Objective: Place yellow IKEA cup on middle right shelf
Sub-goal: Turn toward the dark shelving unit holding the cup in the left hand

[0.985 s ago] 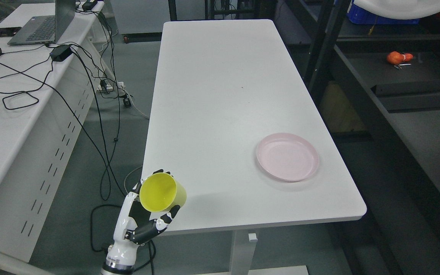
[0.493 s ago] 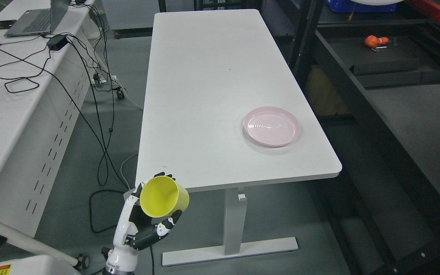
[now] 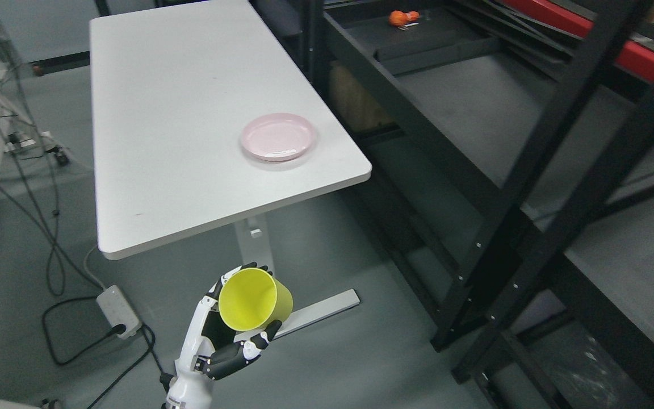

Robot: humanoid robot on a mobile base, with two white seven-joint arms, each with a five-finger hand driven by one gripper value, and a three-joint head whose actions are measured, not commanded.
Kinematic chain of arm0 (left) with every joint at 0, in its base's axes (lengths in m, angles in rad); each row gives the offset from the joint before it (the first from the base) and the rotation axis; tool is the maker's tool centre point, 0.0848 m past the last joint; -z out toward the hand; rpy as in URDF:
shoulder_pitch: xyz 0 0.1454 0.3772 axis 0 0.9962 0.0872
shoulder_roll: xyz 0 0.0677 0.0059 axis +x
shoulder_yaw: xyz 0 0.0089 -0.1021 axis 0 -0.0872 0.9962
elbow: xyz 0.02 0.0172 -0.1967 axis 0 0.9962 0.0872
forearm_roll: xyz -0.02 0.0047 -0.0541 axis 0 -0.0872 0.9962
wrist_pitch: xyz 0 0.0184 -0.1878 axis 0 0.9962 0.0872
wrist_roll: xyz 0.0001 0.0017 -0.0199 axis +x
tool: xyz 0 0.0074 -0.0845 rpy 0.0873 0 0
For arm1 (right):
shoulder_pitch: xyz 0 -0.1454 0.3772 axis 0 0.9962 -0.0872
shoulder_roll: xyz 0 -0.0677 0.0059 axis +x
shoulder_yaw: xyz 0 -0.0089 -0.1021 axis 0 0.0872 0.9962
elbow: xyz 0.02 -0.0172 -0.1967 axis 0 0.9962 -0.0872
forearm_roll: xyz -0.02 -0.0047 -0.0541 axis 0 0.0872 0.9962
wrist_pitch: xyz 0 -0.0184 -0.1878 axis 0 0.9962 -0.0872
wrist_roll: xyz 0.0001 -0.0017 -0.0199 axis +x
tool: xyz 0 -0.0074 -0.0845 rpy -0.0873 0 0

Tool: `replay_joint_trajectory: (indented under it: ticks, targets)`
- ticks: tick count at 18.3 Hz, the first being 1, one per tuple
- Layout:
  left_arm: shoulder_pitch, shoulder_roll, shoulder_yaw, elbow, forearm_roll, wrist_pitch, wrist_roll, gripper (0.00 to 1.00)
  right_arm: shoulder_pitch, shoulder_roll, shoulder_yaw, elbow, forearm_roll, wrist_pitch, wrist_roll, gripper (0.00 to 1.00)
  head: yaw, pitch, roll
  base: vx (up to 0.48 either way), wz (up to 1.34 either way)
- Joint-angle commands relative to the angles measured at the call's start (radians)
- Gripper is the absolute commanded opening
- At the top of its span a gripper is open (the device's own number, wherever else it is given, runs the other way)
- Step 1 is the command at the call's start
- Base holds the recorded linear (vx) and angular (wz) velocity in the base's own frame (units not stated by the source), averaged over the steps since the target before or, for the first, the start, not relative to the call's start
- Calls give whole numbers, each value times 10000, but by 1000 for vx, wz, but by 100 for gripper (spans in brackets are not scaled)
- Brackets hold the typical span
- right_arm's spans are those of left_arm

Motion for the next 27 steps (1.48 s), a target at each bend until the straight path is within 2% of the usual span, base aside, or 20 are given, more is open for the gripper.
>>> replay_joint_trajectory:
  ticks: [1,7,15,27]
  targets:
    - [59,245,-666,-159,17,7,0,1,138,-175,169,0,-245,3,-3,99,0,0,0,-294,-937]
    - [59,230,-1064,-143,109,22,62,1,138,-175,169,0,-245,3,-3,99,0,0,0,-217,-1121]
    - [59,230,-1954,-82,293,53,62,1,138,-175,169,0,-245,3,-3,99,0,0,0,-37,-1138]
    - [28,215,-2844,209,814,53,62,1,138,-175,169,0,-245,3,-3,99,0,-7,0,84,-367]
